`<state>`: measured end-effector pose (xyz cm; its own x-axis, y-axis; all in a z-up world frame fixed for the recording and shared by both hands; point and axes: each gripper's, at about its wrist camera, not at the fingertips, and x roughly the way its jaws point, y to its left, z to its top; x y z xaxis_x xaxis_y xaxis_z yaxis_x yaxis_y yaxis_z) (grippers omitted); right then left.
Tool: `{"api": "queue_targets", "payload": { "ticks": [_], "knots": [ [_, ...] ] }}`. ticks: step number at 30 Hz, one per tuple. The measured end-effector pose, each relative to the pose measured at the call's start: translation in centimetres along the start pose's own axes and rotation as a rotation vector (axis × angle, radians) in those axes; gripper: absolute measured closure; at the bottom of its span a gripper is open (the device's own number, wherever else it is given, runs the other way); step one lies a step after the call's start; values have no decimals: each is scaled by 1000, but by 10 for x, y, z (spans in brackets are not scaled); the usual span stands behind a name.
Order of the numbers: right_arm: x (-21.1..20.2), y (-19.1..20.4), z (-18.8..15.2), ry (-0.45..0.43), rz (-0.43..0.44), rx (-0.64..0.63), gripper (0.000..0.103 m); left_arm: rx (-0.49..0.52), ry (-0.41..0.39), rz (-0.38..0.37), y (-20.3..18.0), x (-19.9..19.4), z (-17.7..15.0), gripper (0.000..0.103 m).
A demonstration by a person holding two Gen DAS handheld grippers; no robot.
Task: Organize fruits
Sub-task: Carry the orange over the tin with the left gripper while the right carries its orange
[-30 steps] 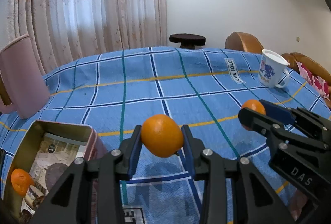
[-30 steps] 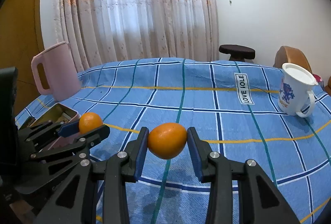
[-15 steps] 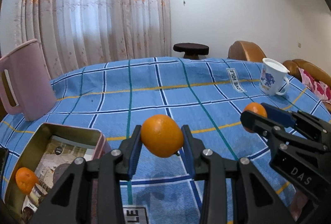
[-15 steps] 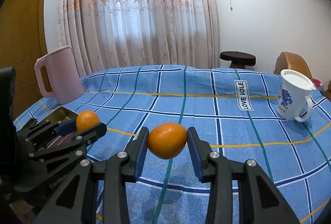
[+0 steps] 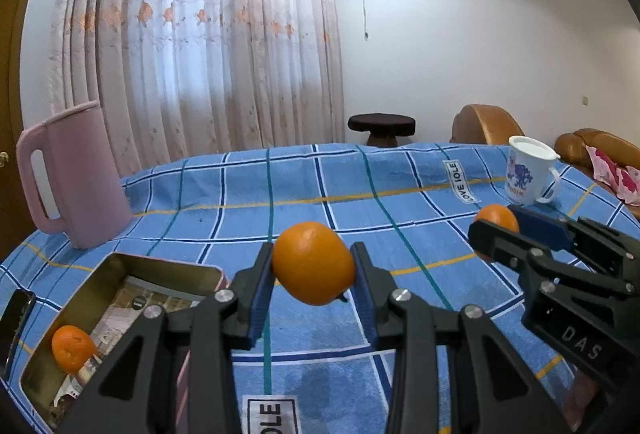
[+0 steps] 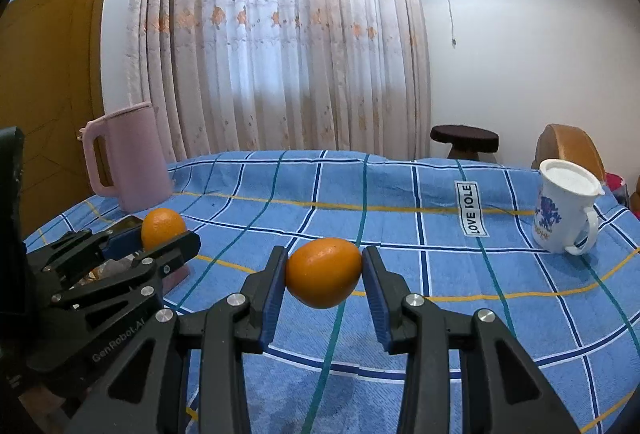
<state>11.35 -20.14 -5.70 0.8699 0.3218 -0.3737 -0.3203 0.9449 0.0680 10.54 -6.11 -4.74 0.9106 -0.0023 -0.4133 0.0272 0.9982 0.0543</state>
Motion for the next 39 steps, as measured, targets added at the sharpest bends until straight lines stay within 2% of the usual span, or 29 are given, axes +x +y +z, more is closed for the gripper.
{"api": "queue_targets", "payload": {
  "ticks": [16, 23, 27, 32, 39],
  "knots": [
    [-10, 28, -8, 30, 1, -55, 63, -26, 16, -31, 14, -20, -10, 64],
    [-3, 65, -6, 59, 117, -58, 63, -40, 37, 12, 51, -43, -18, 64],
    [1, 98, 4, 46, 206, -74, 63, -74, 35, 82, 88, -57, -16, 64],
    [9, 139, 13, 47, 303, -106, 63, -97, 72, 177, 128, -62, -22, 64],
    [18, 189, 11, 68, 394, -169, 63, -153, 134, 237, 168, -61, -37, 64]
  ]
}}
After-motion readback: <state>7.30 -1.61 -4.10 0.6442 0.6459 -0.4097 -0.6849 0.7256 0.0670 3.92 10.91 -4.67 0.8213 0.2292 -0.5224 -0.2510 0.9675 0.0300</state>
